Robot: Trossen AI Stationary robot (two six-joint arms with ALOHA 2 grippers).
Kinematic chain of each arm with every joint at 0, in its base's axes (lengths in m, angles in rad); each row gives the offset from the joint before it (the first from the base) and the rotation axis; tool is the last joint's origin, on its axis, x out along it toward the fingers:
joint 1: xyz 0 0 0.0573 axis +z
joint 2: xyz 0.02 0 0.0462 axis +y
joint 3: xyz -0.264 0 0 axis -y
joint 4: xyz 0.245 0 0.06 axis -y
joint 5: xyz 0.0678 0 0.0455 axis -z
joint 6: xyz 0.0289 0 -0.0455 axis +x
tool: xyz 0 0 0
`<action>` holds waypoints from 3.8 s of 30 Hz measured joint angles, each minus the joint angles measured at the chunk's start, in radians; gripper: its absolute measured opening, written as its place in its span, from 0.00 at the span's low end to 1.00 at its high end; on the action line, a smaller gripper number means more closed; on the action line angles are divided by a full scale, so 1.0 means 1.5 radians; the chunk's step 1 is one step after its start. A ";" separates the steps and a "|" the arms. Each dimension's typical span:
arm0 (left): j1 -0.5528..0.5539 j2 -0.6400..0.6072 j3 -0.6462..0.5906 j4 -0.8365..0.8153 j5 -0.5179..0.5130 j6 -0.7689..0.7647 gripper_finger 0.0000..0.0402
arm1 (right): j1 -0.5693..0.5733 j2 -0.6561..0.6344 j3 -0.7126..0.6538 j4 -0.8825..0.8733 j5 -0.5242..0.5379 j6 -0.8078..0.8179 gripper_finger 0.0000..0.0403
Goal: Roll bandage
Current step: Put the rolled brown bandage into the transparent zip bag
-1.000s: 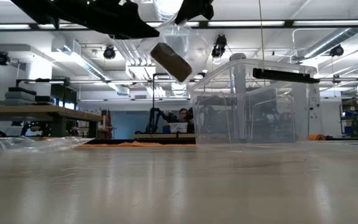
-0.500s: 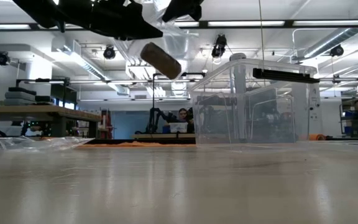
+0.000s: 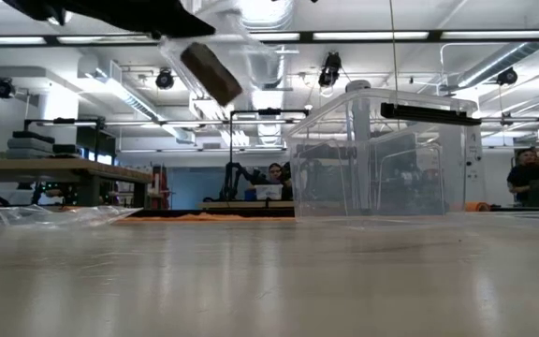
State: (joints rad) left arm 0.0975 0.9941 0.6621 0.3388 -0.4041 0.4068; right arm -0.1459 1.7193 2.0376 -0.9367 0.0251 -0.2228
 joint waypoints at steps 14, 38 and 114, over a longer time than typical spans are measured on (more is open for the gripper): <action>0.000 -0.212 -0.001 -0.160 0.172 0.004 0.00 | 0.041 -0.099 -0.297 0.364 -0.060 -0.048 0.16; 0.000 -0.186 -0.001 -0.162 0.171 0.013 0.00 | 0.062 -0.053 -0.299 0.329 0.066 0.011 0.38; 0.000 -0.072 -0.001 -0.096 0.182 0.002 0.00 | 0.010 -0.078 -0.281 0.270 -0.051 0.083 0.00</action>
State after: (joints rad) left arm 0.0971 0.8856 0.6609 0.1944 -0.1310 0.4103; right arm -0.1316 1.6019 1.6157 -0.5310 -0.0513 -0.0977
